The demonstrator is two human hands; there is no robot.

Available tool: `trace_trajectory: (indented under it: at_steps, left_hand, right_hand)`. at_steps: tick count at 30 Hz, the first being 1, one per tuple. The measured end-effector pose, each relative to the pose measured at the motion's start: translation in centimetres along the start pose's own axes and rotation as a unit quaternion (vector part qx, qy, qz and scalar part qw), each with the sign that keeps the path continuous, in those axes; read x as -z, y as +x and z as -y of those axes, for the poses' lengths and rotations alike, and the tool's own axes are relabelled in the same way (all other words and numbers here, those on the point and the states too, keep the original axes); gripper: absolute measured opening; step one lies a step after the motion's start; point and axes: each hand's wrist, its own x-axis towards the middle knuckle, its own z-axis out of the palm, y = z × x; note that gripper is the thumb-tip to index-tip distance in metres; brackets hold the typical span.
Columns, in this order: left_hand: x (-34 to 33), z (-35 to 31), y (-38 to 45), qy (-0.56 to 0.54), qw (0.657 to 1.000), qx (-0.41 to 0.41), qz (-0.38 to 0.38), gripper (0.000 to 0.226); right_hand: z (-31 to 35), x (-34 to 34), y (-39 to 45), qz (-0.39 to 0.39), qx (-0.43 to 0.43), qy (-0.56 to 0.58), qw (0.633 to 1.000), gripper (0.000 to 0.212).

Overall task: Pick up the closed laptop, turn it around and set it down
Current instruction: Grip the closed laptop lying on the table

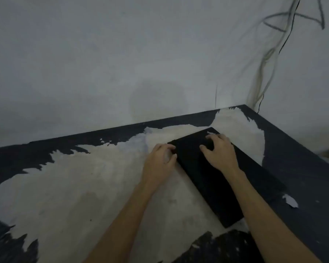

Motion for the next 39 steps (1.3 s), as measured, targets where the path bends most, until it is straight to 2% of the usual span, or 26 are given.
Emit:
trace_trajectory:
  at_steps: [3, 6, 10, 13, 17, 21, 24, 26, 28, 30, 32, 35, 39]
  left_hand:
    - [-1.8, -0.4, 1.2, 0.033, 0.999, 0.042, 0.002, 0.043]
    - [-3.2, -1.0, 1.8, 0.080, 0.990, 0.107, 0.054, 0.064]
    - [-4.6, -1.7, 2.4, 0.090, 0.985, 0.127, 0.079, 0.072]
    - [-5.2, -2.1, 2.3, 0.045, 0.988, 0.134, 0.066, 0.067]
    - [-5.5, -2.5, 2.5, -0.019, 0.991, 0.128, 0.010, 0.049]
    - [-5.3, -4.2, 2.6, -0.150, 0.981, 0.116, -0.050, 0.038]
    - [-5.5, -5.3, 2.7, -0.215, 0.963, 0.112, -0.120, 0.052]
    - [-5.5, -6.0, 2.8, -0.271, 0.939, 0.164, -0.136, 0.069]
    - [-5.1, -6.5, 3.0, -0.334, 0.899, 0.242, -0.149, 0.076]
    - [-4.8, -6.5, 3.0, -0.370, 0.873, 0.278, -0.156, 0.071]
    - [-4.4, -6.2, 3.2, -0.386, 0.864, 0.283, -0.158, 0.059]
    - [-3.1, -5.6, 3.6, -0.372, 0.871, 0.277, -0.164, 0.042]
    - [-0.9, -4.3, 4.1, -0.356, 0.885, 0.261, -0.150, 0.031]
  right_hand:
    - [-1.4, -0.2, 1.8, 0.003, -0.034, -0.053, 0.998, 0.060]
    - [-1.8, -0.2, 2.7, 0.033, -0.102, -0.075, 0.991, 0.074]
    - [-2.2, -0.5, 3.2, 0.028, -0.120, -0.075, 0.990, 0.077]
    - [-2.1, -0.4, 3.3, 0.008, -0.111, -0.054, 0.992, 0.071]
    - [-2.0, 0.2, 3.5, -0.005, -0.115, -0.004, 0.993, 0.063]
    - [-1.4, 0.9, 3.5, -0.041, -0.107, 0.024, 0.993, 0.061]
    - [-1.1, 1.6, 3.5, -0.060, -0.106, 0.040, 0.992, 0.063]
    - [-1.0, 1.9, 3.5, -0.067, -0.105, 0.055, 0.991, 0.066]
    - [-0.7, 2.0, 3.3, -0.070, -0.098, 0.063, 0.991, 0.067]
    - [-0.3, 2.1, 3.3, -0.069, -0.092, 0.064, 0.991, 0.070]
    - [0.1, 2.3, 3.2, -0.064, -0.089, 0.060, 0.992, 0.072]
    - [1.0, 2.6, 3.0, -0.055, -0.084, 0.060, 0.993, 0.075]
    - [2.3, 3.2, 2.8, -0.055, -0.070, 0.083, 0.993, 0.075]
